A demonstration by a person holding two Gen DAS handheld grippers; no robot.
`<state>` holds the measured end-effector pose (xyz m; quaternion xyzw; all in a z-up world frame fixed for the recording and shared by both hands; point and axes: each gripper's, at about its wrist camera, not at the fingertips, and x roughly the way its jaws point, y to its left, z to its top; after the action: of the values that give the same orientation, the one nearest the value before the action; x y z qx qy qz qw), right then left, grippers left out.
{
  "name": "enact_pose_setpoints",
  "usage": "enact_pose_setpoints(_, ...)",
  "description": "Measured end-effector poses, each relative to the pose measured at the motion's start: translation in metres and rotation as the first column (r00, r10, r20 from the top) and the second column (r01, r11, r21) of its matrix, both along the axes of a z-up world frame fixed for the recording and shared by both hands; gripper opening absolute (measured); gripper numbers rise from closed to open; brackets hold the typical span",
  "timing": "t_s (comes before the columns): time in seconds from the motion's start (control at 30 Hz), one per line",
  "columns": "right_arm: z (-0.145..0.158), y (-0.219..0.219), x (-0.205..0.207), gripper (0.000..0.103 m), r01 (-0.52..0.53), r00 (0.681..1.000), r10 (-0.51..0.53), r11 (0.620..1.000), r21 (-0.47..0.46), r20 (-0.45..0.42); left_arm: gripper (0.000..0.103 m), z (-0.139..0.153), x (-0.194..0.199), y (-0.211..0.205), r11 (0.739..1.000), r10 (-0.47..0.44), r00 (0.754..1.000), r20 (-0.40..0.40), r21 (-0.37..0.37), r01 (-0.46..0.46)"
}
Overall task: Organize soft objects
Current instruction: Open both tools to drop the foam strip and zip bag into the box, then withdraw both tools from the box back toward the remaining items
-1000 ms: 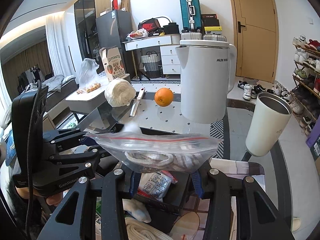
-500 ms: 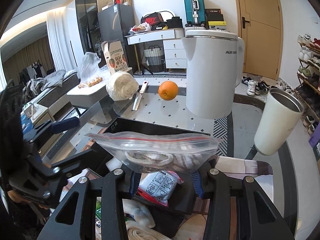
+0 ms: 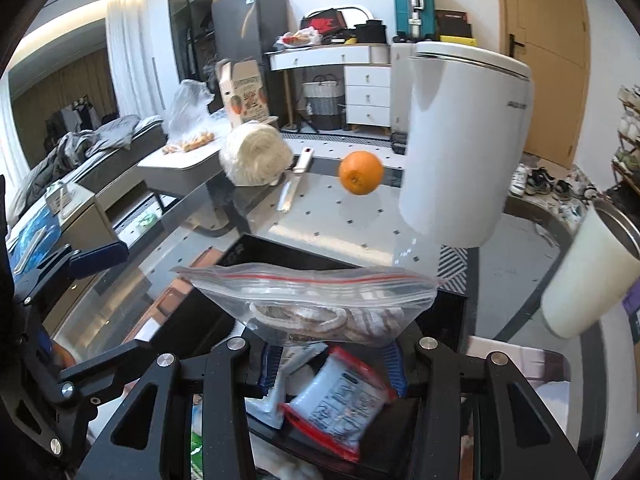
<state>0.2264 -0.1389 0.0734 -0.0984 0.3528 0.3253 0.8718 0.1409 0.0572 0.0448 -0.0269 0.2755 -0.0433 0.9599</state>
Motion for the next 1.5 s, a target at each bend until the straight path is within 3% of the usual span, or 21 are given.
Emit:
enact_pose_setpoints(0.4, -0.021, 0.013, 0.007, 0.043, -0.042, 0.995, 0.033, 0.995, -0.089, -0.095, 0.103, -0.003, -0.008, 0.003, 1.0, 0.017, 1.0, -0.006, 0.001, -0.017)
enact_pose_setpoints(0.57, -0.017, 0.001, 0.007, 0.069, -0.012, 0.997, 0.005, 0.996, -0.092, -0.076, 0.103, -0.002, -0.01, 0.0, 1.0, 0.012, 1.0, -0.005, 0.003, -0.012)
enact_pose_setpoints(0.63, -0.011, -0.009, 0.007, 0.074, 0.01, 0.999, -0.015, 0.996, -0.09, -0.049, 0.103, -0.002, -0.011, 0.0, 1.0, 0.008, 1.0, -0.006, 0.008, -0.008)
enact_pose_setpoints(1.1, 0.002, -0.051, -0.018, 0.084, 0.056, 0.998, -0.055, 0.995, -0.083, 0.015, 0.103, -0.002, -0.018, -0.007, 1.0, -0.001, 1.0, -0.005, 0.011, 0.001)
enact_pose_setpoints(1.33, 0.014, -0.072, -0.045, 0.101, 0.056, 0.998, -0.056, 0.998, -0.001, 0.04, 0.103, -0.002, -0.033, -0.006, 1.0, 0.01, 1.0, -0.004, -0.011, -0.01)
enact_pose_setpoints(1.5, 0.013, -0.09, -0.064, 0.102, 0.068, 0.998, -0.068, 0.997, 0.044, 0.016, 0.103, -0.004, -0.047, -0.008, 0.999, 0.01, 1.0, -0.006, -0.04, -0.011)
